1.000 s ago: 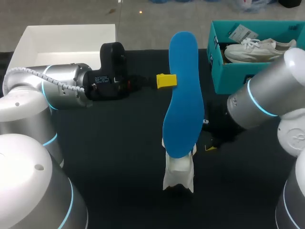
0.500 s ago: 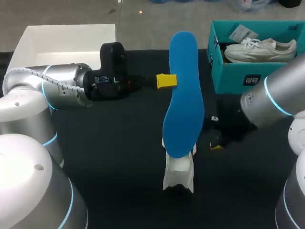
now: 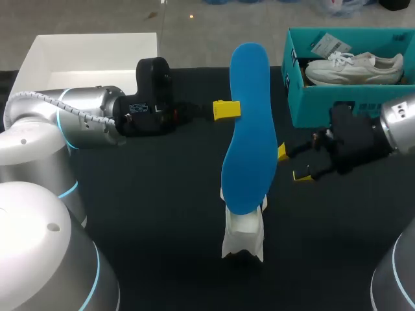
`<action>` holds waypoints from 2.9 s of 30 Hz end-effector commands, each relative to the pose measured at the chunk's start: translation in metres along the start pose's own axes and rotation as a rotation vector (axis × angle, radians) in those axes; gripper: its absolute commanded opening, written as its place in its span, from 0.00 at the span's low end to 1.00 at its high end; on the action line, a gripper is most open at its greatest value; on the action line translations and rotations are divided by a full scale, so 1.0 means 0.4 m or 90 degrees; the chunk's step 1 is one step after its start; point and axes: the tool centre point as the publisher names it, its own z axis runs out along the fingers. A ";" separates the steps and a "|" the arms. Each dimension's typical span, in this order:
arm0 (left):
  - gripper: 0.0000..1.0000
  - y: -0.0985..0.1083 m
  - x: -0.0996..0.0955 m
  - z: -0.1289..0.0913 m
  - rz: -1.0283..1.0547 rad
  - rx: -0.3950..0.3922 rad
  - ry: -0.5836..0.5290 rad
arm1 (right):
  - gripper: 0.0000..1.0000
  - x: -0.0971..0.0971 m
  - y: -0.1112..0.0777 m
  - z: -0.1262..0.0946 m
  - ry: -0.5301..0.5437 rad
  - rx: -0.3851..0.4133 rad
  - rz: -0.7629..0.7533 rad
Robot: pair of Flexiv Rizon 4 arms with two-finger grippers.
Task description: Take the shoe out of the shoebox, open the shoe tongue, remove and reinsert the insole, then place the shoe into the shoebox
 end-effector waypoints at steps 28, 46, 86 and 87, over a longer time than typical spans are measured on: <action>0.00 -0.019 -0.039 -0.037 0.184 -0.007 0.034 | 1.00 0.127 0.098 -0.118 0.232 -0.020 0.049; 0.00 -0.036 -0.078 -0.054 0.375 -0.138 0.063 | 1.00 0.127 0.098 -0.118 0.232 -0.020 0.049; 0.00 -0.020 -0.321 -0.063 1.349 -0.286 0.258 | 1.00 0.139 0.133 -0.115 0.249 -0.041 0.076; 0.00 -0.018 -0.327 -0.063 1.353 -0.288 0.247 | 1.00 0.141 0.145 -0.112 0.249 -0.042 0.082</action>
